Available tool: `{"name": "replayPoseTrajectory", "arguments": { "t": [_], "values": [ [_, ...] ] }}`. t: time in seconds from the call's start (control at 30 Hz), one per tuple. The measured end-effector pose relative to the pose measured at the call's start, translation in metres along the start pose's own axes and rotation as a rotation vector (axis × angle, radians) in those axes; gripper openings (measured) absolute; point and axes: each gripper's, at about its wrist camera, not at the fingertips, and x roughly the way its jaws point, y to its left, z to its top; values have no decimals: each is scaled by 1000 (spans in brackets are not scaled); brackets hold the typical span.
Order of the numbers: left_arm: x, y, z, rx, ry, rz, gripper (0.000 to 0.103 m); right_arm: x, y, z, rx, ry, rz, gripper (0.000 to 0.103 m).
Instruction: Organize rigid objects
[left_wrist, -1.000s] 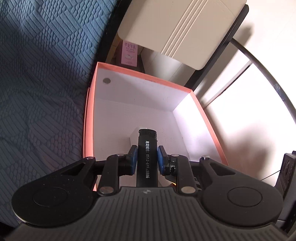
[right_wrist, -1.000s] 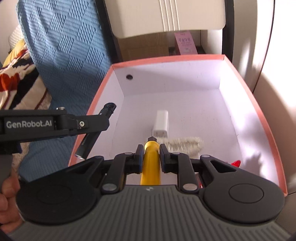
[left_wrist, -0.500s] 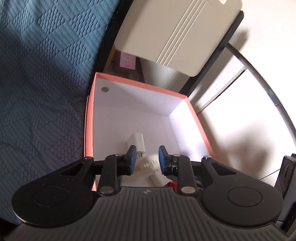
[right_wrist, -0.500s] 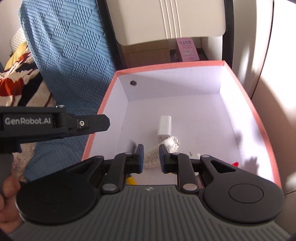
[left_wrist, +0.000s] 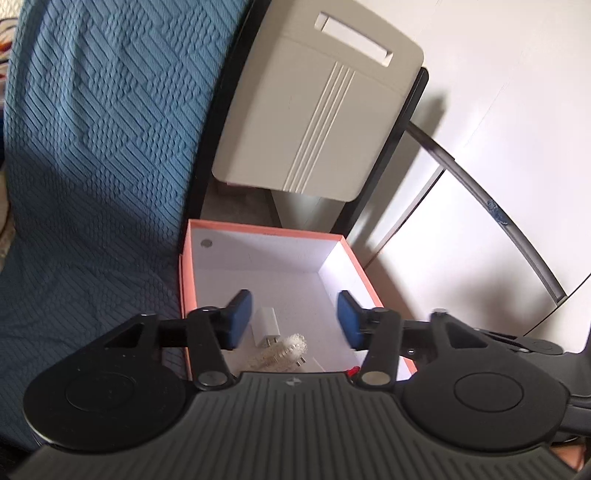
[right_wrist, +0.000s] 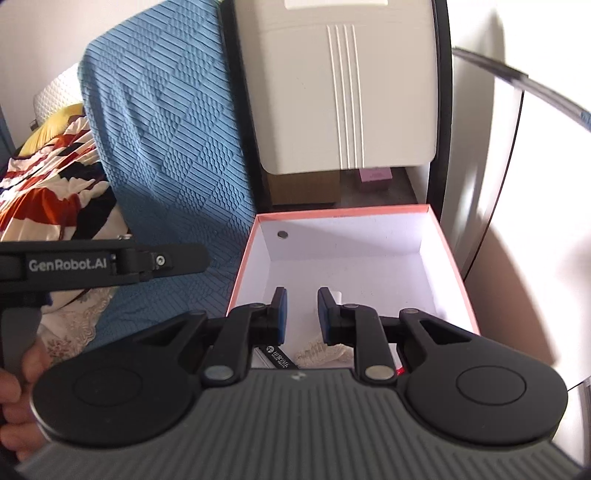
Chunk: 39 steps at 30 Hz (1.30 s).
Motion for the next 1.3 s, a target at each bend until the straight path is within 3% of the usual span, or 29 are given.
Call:
{"name": "replayPoseTrajectory", "arguments": {
  "t": [0.33, 0.63, 0.93, 1.2, 1.27, 1.3],
  "values": [
    [-59, 5, -4, 42, -33, 2, 69, -54, 14, -9, 79, -75, -43, 21],
    [-96, 4, -7, 109, -58, -7, 78, -82, 29, -41, 114, -79, -98, 21],
    [-115, 4, -34, 123, -59, 10, 97, -97, 37, -68, 143, -70, -118, 21],
    [-119, 4, -53, 146, -44, 66, 97, -106, 40, -81, 133, -77, -119, 22],
    [-120, 5, -55, 144, -45, 78, 97, -105, 38, -83, 135, -75, -127, 28],
    [-120, 6, -56, 141, -43, 77, 97, -105, 37, -84, 137, -73, -135, 37]
  ]
}}
